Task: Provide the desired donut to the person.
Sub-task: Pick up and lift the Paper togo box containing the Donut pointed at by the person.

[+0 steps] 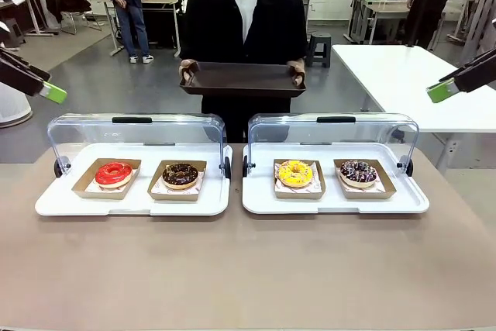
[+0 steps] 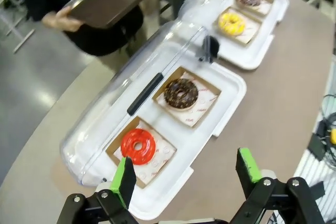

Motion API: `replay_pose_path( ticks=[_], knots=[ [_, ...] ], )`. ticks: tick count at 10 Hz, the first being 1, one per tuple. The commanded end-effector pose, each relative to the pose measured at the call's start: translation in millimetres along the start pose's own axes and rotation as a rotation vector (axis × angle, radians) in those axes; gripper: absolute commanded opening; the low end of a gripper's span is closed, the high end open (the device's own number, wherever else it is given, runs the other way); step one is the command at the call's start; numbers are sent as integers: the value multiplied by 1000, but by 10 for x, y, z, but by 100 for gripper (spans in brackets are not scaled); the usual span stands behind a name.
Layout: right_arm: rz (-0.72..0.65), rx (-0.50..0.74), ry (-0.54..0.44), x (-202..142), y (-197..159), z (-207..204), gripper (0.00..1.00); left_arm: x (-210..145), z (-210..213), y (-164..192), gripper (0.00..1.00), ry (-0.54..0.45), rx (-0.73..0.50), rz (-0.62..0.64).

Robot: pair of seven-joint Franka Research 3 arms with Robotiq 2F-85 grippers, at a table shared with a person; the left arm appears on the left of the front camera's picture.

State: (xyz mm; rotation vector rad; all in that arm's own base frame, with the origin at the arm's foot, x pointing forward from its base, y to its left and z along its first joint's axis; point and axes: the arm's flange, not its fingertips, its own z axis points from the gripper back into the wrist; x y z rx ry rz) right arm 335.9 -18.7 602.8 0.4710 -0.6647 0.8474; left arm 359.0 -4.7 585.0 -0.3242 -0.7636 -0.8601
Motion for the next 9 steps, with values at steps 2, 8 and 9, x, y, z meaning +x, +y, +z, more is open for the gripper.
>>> replay_pose_path(
  ticks=[2,8,9],
  knots=[
    [119,229,-21,-78,-429,36,100,-88,82,297,100,-50,-186,-40],
    [166,233,-131,-670,-750,156,100,-229,226,507,100,-42,-344,-59],
    [163,226,-141,-740,-761,203,100,-279,249,533,100,-13,-343,-75]
  ],
)
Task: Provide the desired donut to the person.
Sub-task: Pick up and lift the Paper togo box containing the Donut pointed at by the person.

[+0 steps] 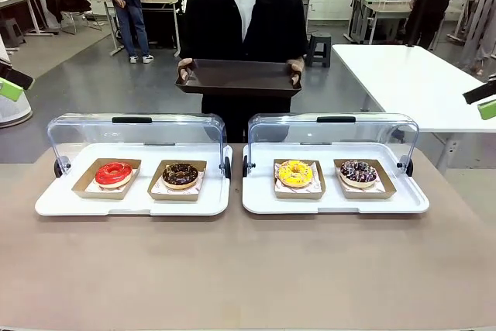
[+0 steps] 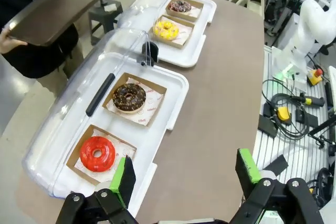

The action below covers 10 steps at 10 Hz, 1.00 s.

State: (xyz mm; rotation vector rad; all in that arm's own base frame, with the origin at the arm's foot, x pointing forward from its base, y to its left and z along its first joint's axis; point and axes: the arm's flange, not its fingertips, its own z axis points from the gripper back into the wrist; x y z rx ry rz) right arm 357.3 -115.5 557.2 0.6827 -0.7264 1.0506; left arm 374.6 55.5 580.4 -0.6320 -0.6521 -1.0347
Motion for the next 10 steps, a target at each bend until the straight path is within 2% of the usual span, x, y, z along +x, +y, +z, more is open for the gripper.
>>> replay_pose_path(
  ticks=[1,4,10],
  knots=[
    [16,-7,-28,-33,48,32,100,-23,37,53,100,42,14,-30],
    [66,-40,-35,94,172,87,100,-135,21,72,100,58,40,-25],
    [92,-52,-25,177,275,113,100,-104,-36,48,100,123,53,-28]
  ],
)
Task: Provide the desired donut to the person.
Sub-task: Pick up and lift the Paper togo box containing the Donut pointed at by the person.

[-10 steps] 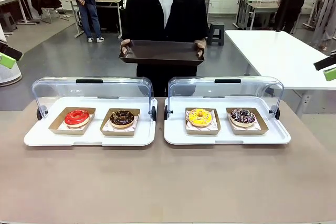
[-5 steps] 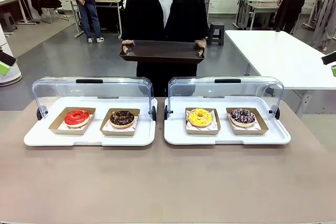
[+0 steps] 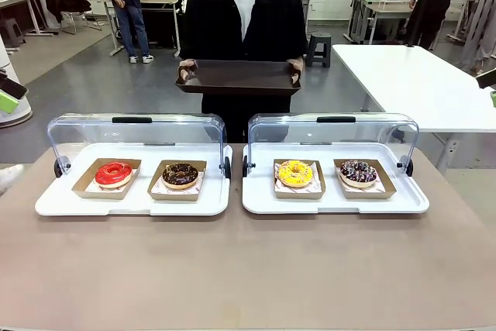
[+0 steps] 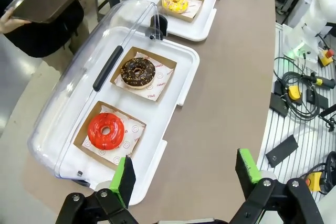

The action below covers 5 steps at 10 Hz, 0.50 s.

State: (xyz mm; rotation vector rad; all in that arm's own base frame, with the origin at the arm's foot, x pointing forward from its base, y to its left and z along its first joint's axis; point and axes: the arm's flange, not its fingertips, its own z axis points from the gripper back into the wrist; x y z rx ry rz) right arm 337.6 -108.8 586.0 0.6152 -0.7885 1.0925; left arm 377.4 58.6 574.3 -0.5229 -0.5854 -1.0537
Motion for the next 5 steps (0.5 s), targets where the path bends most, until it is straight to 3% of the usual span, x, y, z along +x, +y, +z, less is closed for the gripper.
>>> replay_pose_path(
  ticks=[1,4,5],
  knots=[
    [22,6,-18,-12,34,-49,100,-47,-18,-4,100,13,4,-15],
    [30,19,-32,-5,33,-83,100,-145,21,38,100,38,18,-24],
    [9,6,1,16,8,-18,100,-6,0,4,100,6,3,3]
  ],
)
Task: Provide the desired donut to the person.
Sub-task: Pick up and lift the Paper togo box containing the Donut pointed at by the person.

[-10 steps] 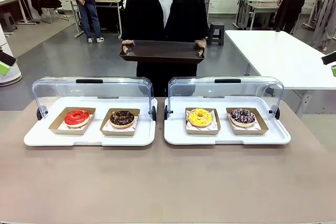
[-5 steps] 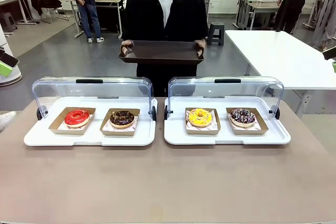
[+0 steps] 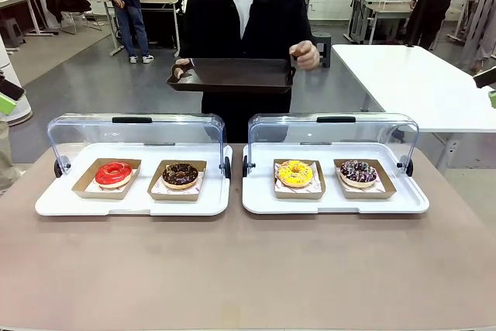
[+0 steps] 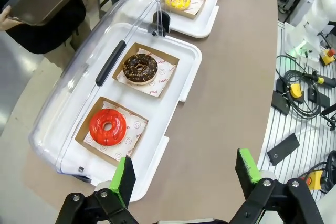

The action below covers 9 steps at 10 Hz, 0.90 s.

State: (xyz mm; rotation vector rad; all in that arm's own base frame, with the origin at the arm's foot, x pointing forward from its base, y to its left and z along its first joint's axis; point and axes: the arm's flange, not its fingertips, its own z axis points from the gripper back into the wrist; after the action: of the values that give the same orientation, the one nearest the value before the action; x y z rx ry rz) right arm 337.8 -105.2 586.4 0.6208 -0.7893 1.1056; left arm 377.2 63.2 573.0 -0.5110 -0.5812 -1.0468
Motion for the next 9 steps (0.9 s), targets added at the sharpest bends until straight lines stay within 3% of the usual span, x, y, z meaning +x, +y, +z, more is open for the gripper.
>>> replay_pose_path(
  ticks=[1,9],
  knots=[
    [-1,-3,3,-7,-3,8,100,33,-21,-15,100,-3,-7,-3],
    [-1,-3,3,-7,-3,8,100,33,-21,-15,100,-3,-7,-3]
  ],
)
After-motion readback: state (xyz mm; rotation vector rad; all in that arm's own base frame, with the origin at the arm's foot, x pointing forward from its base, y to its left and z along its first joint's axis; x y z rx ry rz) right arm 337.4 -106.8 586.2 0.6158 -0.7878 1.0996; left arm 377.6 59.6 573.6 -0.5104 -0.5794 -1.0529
